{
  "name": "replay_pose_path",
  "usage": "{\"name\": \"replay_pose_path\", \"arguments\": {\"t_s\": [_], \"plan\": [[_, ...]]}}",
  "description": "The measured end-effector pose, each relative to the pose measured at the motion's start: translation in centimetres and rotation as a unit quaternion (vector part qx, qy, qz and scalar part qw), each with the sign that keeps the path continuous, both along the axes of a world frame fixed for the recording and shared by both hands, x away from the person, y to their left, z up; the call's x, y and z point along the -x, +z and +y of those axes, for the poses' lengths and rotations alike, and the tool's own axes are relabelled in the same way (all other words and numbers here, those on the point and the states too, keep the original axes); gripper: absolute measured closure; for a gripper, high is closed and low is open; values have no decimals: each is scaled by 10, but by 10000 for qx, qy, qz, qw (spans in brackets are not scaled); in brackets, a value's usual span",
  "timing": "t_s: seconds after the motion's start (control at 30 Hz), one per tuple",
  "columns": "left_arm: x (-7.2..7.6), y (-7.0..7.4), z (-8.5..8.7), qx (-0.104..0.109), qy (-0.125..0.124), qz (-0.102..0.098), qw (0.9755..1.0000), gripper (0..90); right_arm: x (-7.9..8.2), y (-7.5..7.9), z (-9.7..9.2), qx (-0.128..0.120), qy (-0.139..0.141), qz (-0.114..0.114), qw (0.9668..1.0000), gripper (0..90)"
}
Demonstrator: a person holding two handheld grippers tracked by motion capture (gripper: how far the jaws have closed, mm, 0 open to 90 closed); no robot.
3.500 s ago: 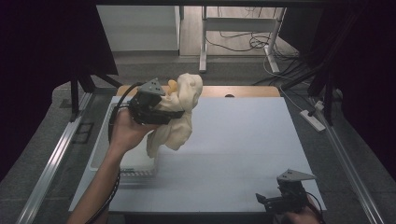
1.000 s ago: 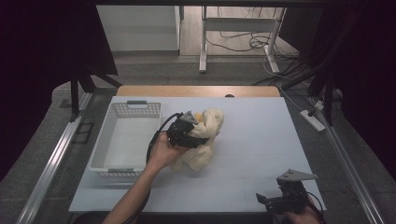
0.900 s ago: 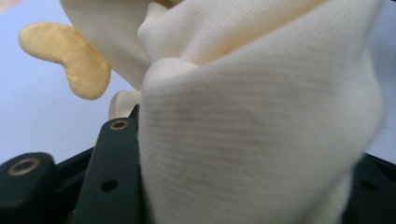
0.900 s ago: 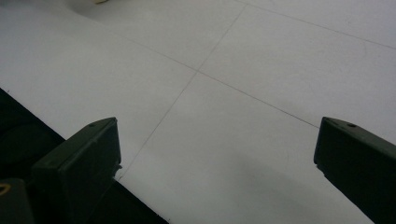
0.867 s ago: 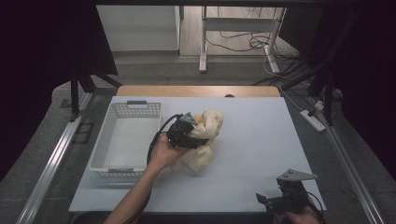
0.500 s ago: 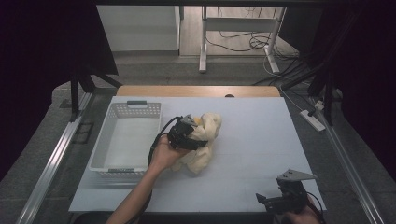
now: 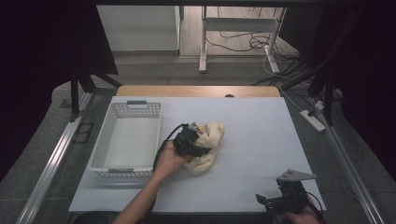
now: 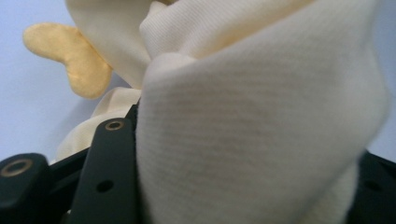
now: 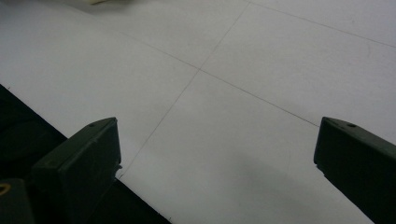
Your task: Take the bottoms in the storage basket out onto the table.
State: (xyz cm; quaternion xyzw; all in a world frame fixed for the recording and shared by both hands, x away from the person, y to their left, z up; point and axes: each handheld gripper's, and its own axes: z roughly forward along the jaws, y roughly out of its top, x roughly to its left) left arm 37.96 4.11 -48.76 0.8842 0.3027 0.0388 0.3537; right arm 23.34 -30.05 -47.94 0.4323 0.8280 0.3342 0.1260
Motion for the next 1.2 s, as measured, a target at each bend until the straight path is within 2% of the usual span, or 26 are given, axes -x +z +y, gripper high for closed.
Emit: {"name": "replay_pose_path", "arguments": {"t_s": [0.27, 0.57, 0.7, 1.03, 1.2], "plan": [[-3, -8, -3, -21, 48, 148, 9999, 463, 0, 0, 0, 4, 7, 1, 10000, 10], [-4, -17, -7, -155, 92, 178, 9997, 402, 0, 0, 0, 24, 14, -5, 10000, 10], [-3, -20, -11, -237, 106, 121, 9996, 365, 0, 0, 1, 30, 16, -3, 10000, 10], [-5, -22, -12, -191, 110, 210, 9995, 241, 0, 0, 0, 27, 21, -2, 10000, 10], [-7, -22, -10, -35, 82, 363, 9993, 141, 0, 0, 1, 25, 20, 9, 10000, 10]]}}
